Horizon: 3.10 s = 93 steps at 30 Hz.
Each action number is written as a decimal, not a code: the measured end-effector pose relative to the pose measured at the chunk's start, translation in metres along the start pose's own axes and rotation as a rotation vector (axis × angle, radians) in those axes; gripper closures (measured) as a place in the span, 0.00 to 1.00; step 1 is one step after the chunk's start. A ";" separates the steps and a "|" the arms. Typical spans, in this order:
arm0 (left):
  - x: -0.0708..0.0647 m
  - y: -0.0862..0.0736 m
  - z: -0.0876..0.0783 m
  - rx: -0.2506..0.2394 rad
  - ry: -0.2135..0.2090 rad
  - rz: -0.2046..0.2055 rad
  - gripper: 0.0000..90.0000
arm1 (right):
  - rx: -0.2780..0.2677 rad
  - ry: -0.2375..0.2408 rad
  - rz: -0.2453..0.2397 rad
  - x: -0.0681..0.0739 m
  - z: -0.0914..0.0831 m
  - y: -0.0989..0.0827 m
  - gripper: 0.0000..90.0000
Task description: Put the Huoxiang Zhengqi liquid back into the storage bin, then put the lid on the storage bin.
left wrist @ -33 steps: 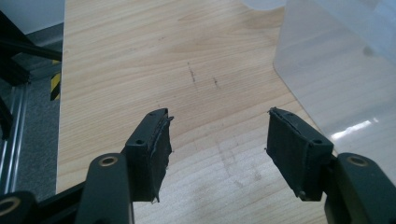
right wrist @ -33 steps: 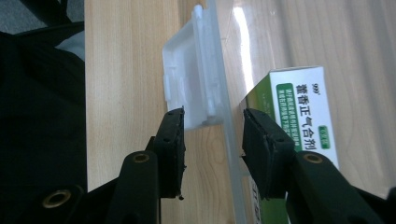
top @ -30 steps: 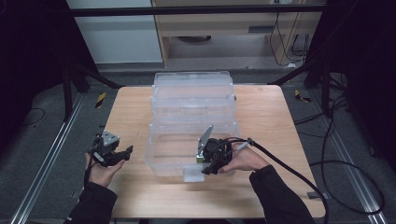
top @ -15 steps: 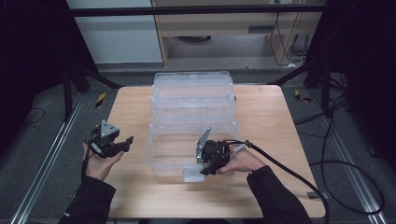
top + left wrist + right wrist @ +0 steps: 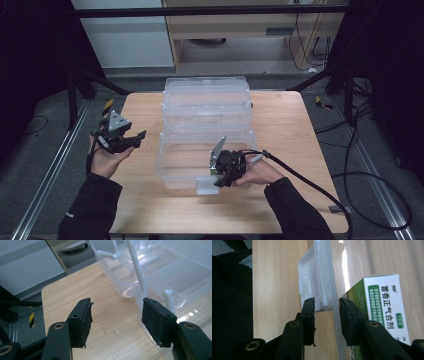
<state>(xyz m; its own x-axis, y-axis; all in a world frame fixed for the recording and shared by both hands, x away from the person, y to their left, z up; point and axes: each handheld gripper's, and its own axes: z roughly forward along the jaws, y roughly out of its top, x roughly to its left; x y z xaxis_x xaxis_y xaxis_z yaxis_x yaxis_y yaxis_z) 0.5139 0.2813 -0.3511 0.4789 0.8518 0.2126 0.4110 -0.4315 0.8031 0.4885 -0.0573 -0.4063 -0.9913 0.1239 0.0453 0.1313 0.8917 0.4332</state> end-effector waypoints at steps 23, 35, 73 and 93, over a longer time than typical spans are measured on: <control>0.016 0.066 0.008 0.014 -0.169 0.220 0.45 | 0.000 -0.007 -0.007 0.001 0.000 0.000 0.74; 0.011 0.089 0.019 0.014 -0.250 0.283 0.45 | -0.002 -0.006 -0.006 0.001 0.000 0.000 0.74; -0.016 0.129 0.032 0.081 -0.342 0.478 0.49 | -0.005 -0.021 -0.016 0.003 0.000 -0.001 0.74; -0.030 0.130 0.061 0.163 -0.384 0.569 0.59 | -0.007 -0.019 -0.016 0.004 0.000 -0.001 0.74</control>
<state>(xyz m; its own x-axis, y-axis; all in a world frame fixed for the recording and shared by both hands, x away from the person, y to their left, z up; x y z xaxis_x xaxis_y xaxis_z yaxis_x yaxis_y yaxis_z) 0.6002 0.1812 -0.2866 0.8815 0.3284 0.3391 0.1119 -0.8433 0.5257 0.4849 -0.0578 -0.4065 -0.9928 0.1183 0.0210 0.1154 0.8905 0.4402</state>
